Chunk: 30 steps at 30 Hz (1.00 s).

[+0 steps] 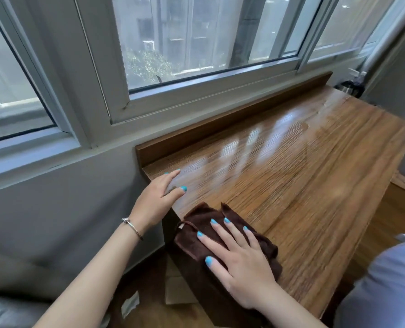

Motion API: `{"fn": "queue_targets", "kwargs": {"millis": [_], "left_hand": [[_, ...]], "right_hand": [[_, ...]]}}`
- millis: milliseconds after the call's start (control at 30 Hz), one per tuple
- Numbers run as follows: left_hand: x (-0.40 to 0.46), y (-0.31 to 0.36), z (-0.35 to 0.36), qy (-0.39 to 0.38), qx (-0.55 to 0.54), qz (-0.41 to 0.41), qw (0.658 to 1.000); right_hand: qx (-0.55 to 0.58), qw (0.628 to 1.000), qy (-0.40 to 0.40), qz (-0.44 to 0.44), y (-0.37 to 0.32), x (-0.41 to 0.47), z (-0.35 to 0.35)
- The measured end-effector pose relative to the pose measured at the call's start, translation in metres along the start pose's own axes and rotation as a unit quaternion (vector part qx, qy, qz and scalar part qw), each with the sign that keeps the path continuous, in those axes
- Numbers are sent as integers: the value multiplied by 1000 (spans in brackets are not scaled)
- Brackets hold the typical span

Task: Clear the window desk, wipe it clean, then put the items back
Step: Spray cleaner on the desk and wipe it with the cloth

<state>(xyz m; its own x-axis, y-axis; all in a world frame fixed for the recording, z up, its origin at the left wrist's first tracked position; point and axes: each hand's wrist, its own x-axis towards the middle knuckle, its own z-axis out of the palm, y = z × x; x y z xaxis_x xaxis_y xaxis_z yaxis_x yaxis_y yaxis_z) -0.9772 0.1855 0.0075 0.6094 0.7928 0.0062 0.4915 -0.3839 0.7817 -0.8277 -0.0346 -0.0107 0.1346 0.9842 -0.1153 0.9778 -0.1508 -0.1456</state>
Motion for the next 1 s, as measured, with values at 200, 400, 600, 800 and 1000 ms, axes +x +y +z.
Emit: {"fn": "queue_targets", "kwargs": {"millis": [200,400,600,800,1000], "left_hand": [[-18,34,18,31,-6,12,999],[-48,54,43,67,20,0,998],[-75,73,90,78,13,-39,996],[-103,90,112,98,-1,-52,994],[-106,93,108,116,17,-76,990]], "right_hand": [[7,998,10,63,18,119,-23],[-3,999,35,-17,24,43,-3],[4,997,41,-59,64,-68,10],[17,999,-49,-2,88,42,-25],[-7,999,-14,-43,87,0,-11]]}}
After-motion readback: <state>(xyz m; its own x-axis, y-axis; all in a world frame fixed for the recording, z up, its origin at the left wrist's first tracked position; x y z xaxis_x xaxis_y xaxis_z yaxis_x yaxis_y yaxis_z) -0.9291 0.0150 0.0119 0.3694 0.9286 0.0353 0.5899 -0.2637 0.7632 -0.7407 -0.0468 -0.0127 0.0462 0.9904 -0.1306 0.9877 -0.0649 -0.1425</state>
